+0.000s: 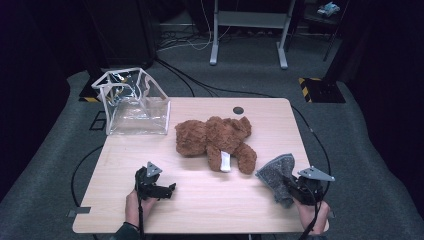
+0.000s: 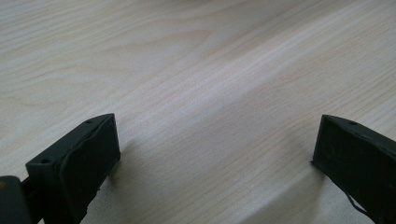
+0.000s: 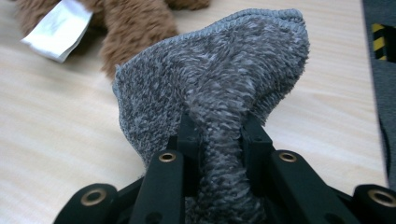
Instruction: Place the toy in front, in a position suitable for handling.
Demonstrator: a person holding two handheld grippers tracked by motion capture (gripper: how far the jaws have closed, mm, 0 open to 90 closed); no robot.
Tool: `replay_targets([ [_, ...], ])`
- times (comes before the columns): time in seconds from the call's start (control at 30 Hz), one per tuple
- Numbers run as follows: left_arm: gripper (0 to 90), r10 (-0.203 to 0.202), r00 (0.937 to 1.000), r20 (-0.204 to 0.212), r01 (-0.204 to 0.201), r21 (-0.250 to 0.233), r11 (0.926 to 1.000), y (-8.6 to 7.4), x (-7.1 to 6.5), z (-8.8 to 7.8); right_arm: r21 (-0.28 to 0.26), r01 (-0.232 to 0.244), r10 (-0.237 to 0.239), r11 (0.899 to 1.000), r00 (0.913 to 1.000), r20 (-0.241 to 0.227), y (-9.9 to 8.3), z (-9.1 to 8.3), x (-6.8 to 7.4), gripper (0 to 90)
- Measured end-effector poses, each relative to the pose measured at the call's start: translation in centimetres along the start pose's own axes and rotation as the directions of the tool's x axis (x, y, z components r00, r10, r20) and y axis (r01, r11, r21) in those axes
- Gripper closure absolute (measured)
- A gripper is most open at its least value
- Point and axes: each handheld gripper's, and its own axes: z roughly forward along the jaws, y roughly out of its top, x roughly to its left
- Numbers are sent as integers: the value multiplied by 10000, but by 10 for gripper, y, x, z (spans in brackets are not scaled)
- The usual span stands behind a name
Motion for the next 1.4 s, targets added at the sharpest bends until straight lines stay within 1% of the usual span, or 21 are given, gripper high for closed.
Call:
replay_targets([
  [0.1,0,16,10000,-5,-16,1,10000,0,0,0,-160,-144,148,9998,9996,227,8,4,-6,746],
  [0.23,0,15,10000,-4,-15,3,10000,0,0,0,-201,-259,270,9995,9982,537,20,10,-14,745],
  [0.3,0,-37,10000,-8,37,17,10000,0,0,0,-164,-374,385,9992,9966,734,26,15,-17,745],
  [0.33,0,23,10000,-5,-23,4,10000,0,0,0,-128,-442,451,9989,9954,848,29,18,-20,745],
  [0.5,0,40,10000,20,-40,65,10000,0,0,-1,52,-755,743,9971,9893,1259,37,33,-31,743],
  [0.6,0,32,10000,17,-32,64,10000,0,0,0,86,-931,910,9956,9862,1383,40,42,-36,743],
  [0.7,0,14,10000,-9,-14,11,10000,0,0,0,271,-1051,999,9941,9838,1489,44,52,-41,741],
  [0.83,0,19,10000,7,-19,17,10000,0,0,0,533,-1140,1042,9921,9816,1598,46,66,-43,735],
  [0.87,0,17,10000,-8,-17,-1,10000,0,0,0,614,-1092,979,9921,9816,1639,47,68,-43,731],
  [0.97,0,-37,10000,5,37,27,10000,0,0,0,698,-1228,1096,9900,9794,1694,46,76,-45,718],
  [1.0,0,-44,10000,-6,44,6,10000,0,0,0,755,-1338,1189,9881,9772,1762,45,78,-45,708],
  [1.03,0,-45,10000,5,45,6,10000,0,0,0,848,-1351,1189,9872,9776,1734,44,80,-47,700],
  [1.1,0,-47,10000,4,47,5,10000,0,0,0,959,-1591,1409,9826,9746,1740,43,83,-48,646],
  [1.13,0,-51,10000,-2,51,4,10000,0,0,0,1086,-1632,1427,9806,9742,1748,42,85,-49,596],
  [1.17,0,-49,10000,-4,49,3,10000,0,0,0,1080,-1727,1528,9790,9733,1714,42,86,-50,553],
  [1.23,0,-43,10000,8,43,5,10000,0,0,0,1142,-1772,1570,9775,9735,1665,41,85,-50,410],
  [1.27,0,-43,10000,5,43,-1,10000,0,0,0,1125,-1713,1513,9788,9742,1675,41,84,-50,360],
  [1.3,0,-27,10000,27,27,1,10000,0,0,0,1119,-1817,1617,9770,9725,1675,41,83,-49,314],
  [1.33,0,-42,10000,26,42,-33,10000,0,0,0,1207,-1799,1599,9762,9743,1589,42,82,-47,273],
  [1.37,0,17,10000,20,-17,-17,10000,0,0,0,1184,-1774,1581,9770,9750,1561,42,81,-46,253],
  [1.4,0,33,10000,-12,-33,-26,10000,-1,0,0,1317,-1734,1543,9760,9776,1433,42,79,-45,214],
])
